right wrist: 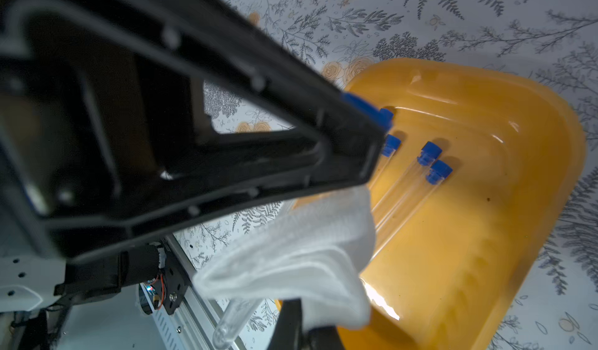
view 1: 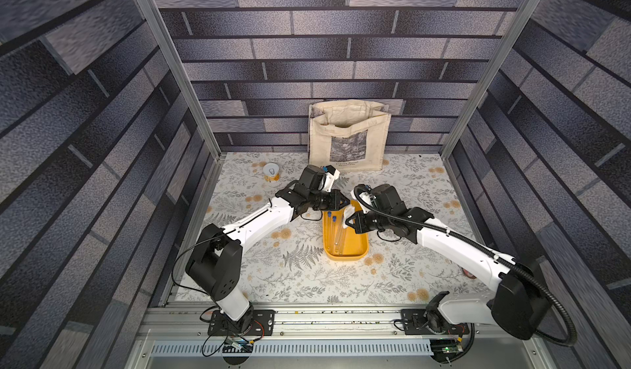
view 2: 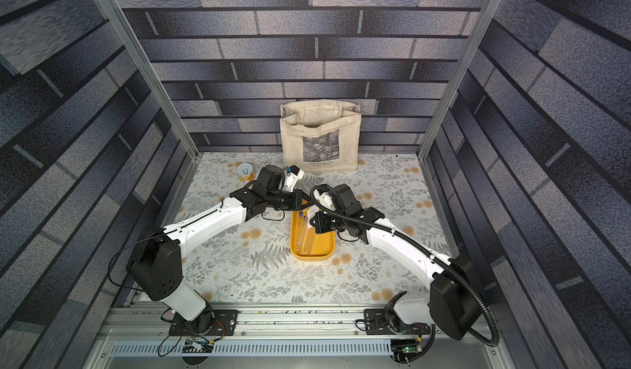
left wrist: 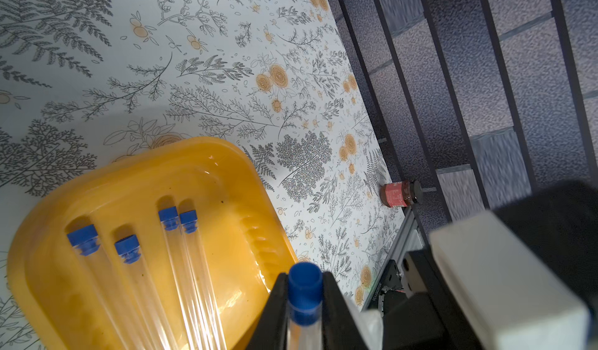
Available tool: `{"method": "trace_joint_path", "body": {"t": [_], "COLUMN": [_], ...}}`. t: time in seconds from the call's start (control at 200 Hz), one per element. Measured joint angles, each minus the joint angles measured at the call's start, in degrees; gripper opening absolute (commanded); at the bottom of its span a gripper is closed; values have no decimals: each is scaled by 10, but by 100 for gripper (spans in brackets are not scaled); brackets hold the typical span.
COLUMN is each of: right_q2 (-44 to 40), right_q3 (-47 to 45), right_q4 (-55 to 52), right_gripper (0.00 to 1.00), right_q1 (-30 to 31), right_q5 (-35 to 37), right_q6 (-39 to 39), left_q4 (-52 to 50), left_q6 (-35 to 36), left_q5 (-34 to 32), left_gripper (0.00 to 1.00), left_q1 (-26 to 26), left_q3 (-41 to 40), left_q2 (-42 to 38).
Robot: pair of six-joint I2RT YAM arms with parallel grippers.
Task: Wipe the exteriors of test tubes
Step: Wipe the dirt from the test tube, then place the test tube in the storage box.
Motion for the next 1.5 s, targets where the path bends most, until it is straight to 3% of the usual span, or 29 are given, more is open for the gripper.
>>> {"method": "trace_joint_path", "body": {"t": [0.376, 0.711, 0.846, 0.982, 1.097, 1.252, 1.503], "right_q2": [-32, -34, -60, -112, -142, -149, -184], "right_q3": [-38, -56, -71, -74, -73, -74, -75], "right_q4": [-1, -12, -46, -94, -130, -167, -188], "right_gripper": [0, 0, 0, 0, 0, 0, 0], "right_q1": [93, 167, 178, 159, 98, 19, 1], "right_q5": [98, 153, 217, 322, 383, 414, 421], "right_q6": [-103, -148, -156, -140, -116, -87, -69], "left_q4": [7, 6, 7, 5, 5, 4, 6], "left_q6": [-6, -6, -6, -6, -15, -34, -71], "left_q5": [11, 12, 11, 10, 10, 2, -7], "left_gripper": [19, 19, 20, 20, 21, 20, 22], "left_q1": [0, 0, 0, 0, 0, 0, -12], "left_q3": [0, 0, 0, 0, 2, 14, 66], "left_q2": [2, 2, 4, 20, 47, 96, 170]}}
